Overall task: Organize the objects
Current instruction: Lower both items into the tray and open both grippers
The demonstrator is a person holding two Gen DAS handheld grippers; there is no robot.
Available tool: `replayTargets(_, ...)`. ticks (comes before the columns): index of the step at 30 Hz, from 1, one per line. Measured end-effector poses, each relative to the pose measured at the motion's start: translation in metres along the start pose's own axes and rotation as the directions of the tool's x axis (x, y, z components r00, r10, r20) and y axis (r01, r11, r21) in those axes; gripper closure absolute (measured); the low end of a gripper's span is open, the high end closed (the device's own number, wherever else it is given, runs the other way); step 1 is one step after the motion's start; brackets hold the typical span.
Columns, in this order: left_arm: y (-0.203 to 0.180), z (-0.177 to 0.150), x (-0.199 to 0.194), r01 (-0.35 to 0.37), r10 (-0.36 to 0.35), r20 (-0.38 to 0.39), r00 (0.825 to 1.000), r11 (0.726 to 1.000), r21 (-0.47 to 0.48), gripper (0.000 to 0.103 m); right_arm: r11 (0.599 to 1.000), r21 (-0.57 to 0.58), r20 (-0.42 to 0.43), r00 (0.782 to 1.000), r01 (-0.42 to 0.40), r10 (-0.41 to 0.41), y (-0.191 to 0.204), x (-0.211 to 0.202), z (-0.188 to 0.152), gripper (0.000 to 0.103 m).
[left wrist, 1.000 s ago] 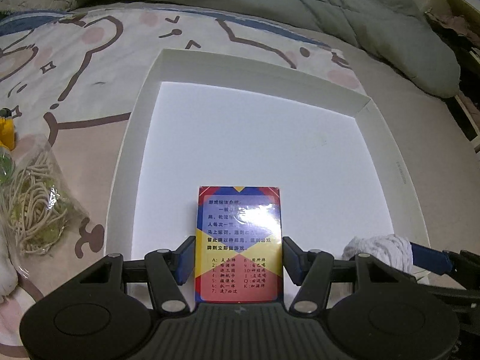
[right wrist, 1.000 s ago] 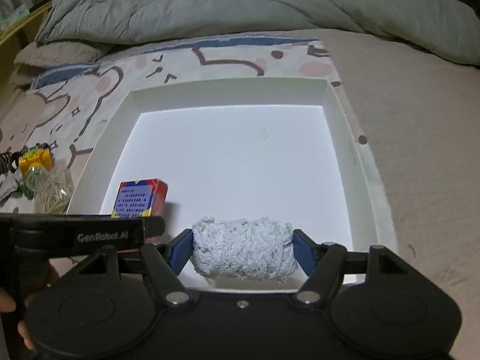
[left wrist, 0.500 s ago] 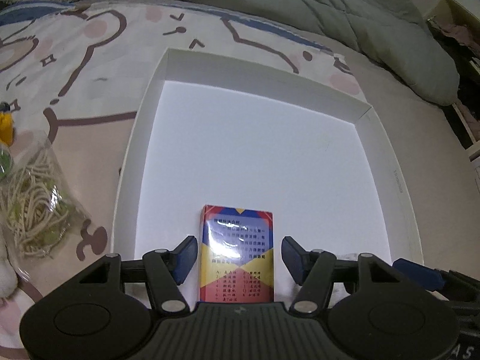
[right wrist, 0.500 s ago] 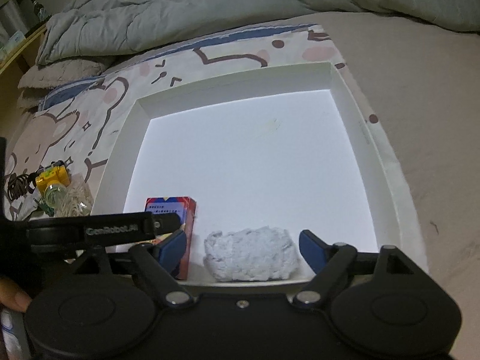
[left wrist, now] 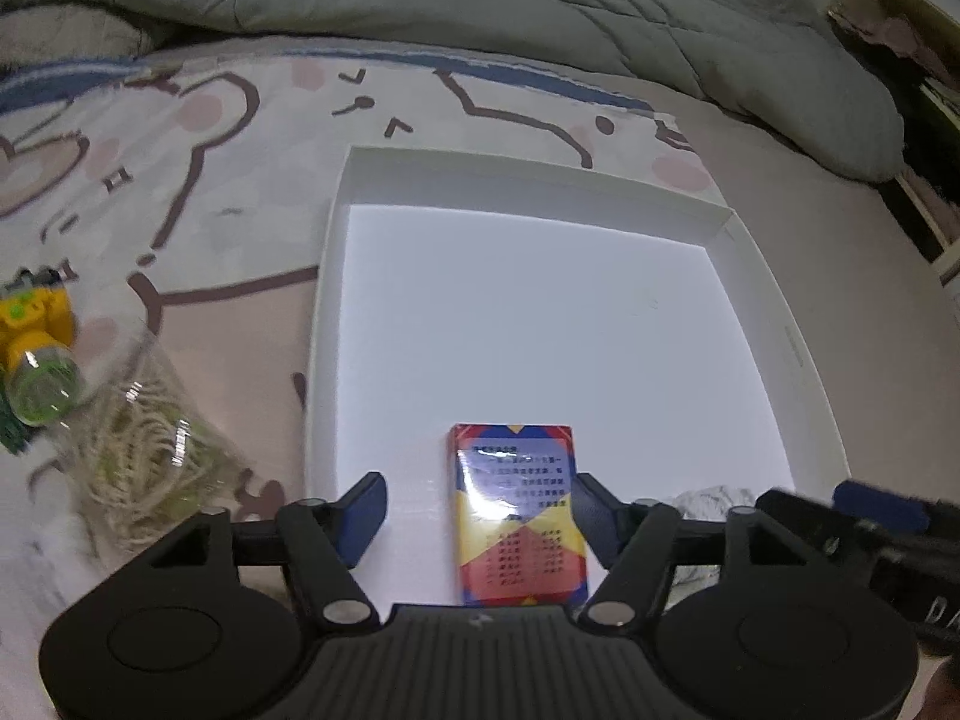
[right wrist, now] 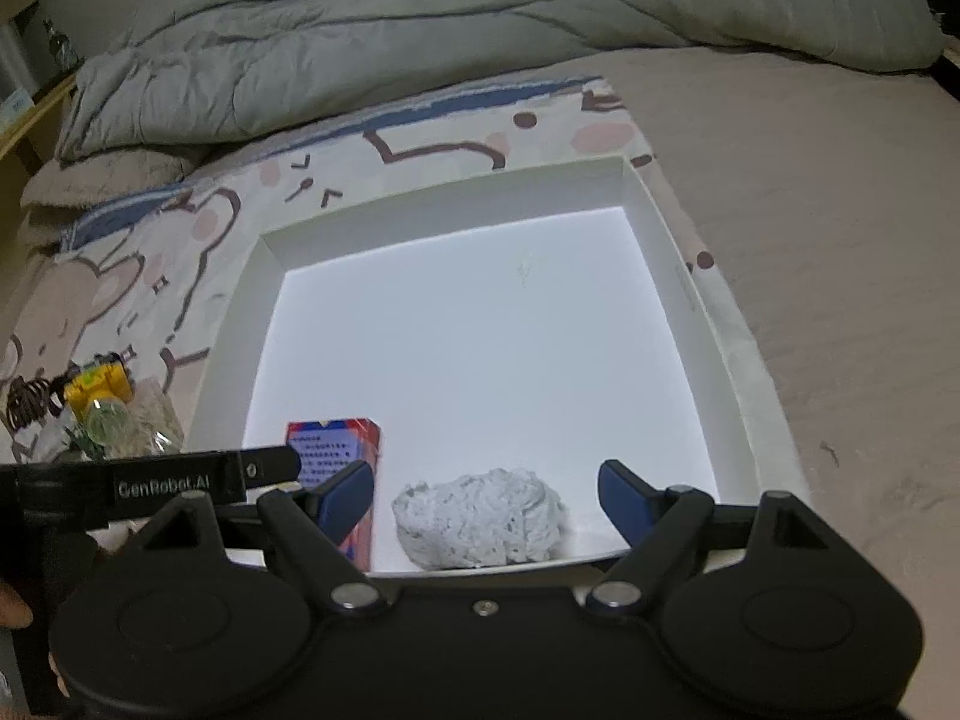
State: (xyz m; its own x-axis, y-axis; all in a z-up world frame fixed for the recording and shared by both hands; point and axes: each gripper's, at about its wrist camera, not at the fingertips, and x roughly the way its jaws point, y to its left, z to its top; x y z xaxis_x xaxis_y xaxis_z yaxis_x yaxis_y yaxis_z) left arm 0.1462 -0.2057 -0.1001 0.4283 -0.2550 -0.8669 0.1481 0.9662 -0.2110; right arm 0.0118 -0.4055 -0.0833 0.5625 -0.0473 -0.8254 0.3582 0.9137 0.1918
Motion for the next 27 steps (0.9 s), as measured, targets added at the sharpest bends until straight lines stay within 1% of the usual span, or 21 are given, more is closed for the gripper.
replayTargets(8, 0.000, 0.002, -0.031, -0.031, 0.028, 0.036, 0.999, 0.996, 0.087, 0.028, 1.000, -0.004, 0.054, 0.998, 0.023, -0.023, 0.006, -0.020, 0.001, 0.020)
replayTargets(10, 0.000, 0.003, -0.040, -0.039, 0.034, 0.054, 0.998, 0.994, 0.106, 0.024, 0.999, -0.011, 0.068, 0.997, 0.032, -0.031, 0.006, -0.025, 0.001, 0.020)
replayTargets(12, 0.000, 0.003, -0.049, -0.048, 0.040, 0.067, 0.997, 0.991, 0.122, 0.017, 0.999, -0.007, 0.083, 0.996, 0.038, -0.037, 0.007, -0.031, 0.000, 0.020)
replayTargets(15, 0.001, 0.004, -0.061, -0.062, 0.051, 0.080, 0.996, 0.988, 0.145, 0.013, 0.998, -0.013, 0.109, 0.992, 0.060, -0.058, 0.010, -0.041, -0.001, 0.020)
replayTargets(18, 0.003, 0.004, -0.070, -0.074, 0.059, 0.091, 0.994, 0.984, 0.162, 0.011, 0.997, -0.017, 0.127, 0.990, 0.069, -0.067, 0.012, -0.051, -0.003, 0.016)
replayTargets(24, 0.008, 0.000, -0.086, -0.059, 0.041, 0.112, 0.993, 0.985, 0.163, 0.003, 0.997, -0.012, 0.151, 0.986, 0.081, -0.078, 0.017, -0.064, -0.008, 0.012)
replayTargets(27, 0.010, -0.003, -0.093, -0.053, 0.032, 0.122, 0.992, 0.984, 0.172, 0.002, 0.994, -0.013, 0.163, 0.981, 0.104, -0.100, 0.021, -0.071, -0.011, 0.007)
